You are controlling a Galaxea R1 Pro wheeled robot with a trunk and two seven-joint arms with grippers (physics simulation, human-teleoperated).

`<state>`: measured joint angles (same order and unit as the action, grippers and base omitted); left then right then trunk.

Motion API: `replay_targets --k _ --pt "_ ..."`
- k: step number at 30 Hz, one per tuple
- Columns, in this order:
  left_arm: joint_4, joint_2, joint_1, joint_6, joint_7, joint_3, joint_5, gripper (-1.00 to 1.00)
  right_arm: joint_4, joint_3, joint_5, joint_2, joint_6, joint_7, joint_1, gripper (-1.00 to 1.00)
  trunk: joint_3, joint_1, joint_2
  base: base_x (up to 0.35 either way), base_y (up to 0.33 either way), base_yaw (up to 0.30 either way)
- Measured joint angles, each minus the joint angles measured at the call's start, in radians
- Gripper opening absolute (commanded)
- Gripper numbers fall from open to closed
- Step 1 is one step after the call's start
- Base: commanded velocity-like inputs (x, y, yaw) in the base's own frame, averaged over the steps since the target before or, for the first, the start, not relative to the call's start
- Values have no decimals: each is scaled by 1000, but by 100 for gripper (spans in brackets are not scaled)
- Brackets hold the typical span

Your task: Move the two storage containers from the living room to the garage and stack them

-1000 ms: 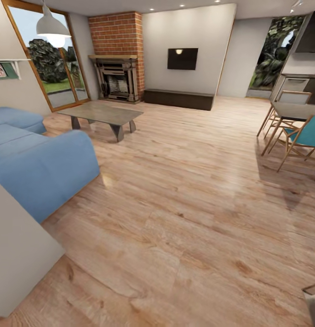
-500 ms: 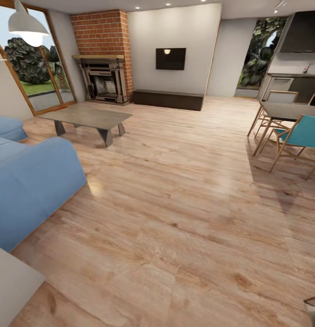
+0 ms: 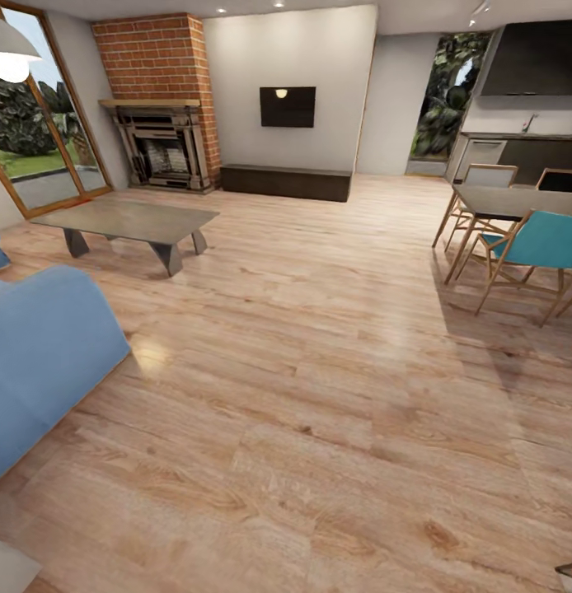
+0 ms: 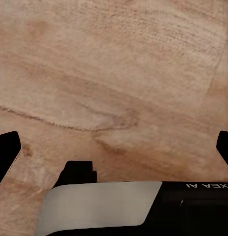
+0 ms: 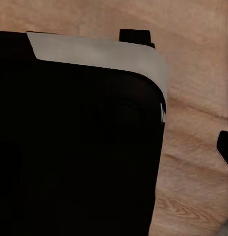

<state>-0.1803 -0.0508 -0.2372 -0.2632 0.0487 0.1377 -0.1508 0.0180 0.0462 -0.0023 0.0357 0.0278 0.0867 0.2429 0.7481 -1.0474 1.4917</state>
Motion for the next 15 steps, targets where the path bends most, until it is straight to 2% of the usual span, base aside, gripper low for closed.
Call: replay_targets --k 15 --pt "0 0 0 0 0 -1 0 100 1 1 -1 -3 0 0 0 100 0 0 0 344 0 -3"
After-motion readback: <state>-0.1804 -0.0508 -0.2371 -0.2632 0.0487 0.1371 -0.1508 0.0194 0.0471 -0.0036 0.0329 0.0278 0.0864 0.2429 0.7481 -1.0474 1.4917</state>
